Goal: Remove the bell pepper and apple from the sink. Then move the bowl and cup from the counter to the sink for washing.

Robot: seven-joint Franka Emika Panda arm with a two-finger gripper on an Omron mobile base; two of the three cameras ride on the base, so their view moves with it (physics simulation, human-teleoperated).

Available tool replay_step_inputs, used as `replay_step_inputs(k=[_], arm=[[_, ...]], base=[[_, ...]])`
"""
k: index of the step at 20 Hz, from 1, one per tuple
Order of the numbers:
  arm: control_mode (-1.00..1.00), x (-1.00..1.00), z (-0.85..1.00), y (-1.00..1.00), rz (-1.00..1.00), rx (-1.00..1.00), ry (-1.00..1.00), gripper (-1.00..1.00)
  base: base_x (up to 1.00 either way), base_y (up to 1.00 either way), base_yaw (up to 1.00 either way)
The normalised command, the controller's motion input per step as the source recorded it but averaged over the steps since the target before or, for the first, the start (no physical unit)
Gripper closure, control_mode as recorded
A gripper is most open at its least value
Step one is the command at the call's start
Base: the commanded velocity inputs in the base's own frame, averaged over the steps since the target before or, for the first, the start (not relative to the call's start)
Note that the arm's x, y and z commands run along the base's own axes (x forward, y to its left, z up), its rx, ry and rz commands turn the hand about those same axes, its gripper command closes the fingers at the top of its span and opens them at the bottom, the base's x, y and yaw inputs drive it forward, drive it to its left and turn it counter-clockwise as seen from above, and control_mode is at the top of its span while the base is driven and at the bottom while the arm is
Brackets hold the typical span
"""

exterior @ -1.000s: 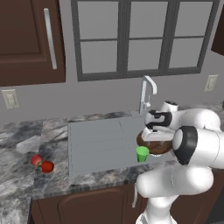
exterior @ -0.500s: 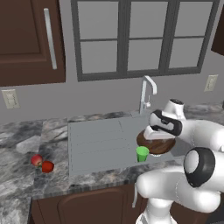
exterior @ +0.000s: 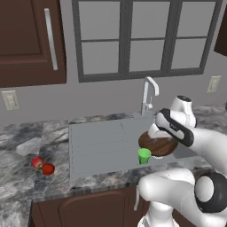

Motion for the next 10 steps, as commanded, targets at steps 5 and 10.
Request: replay_step_inputs(k=[5, 10], arm=[[-1.0, -0.23, 0.36, 0.0, 0.0, -0.01, -0.09, -1.0], [-1.0, -0.25, 0.37, 0.0, -0.01, 0.0, -0.09, -1.0]], base=[[0.0, 0.0, 0.0], [0.0, 0.0, 0.0]])
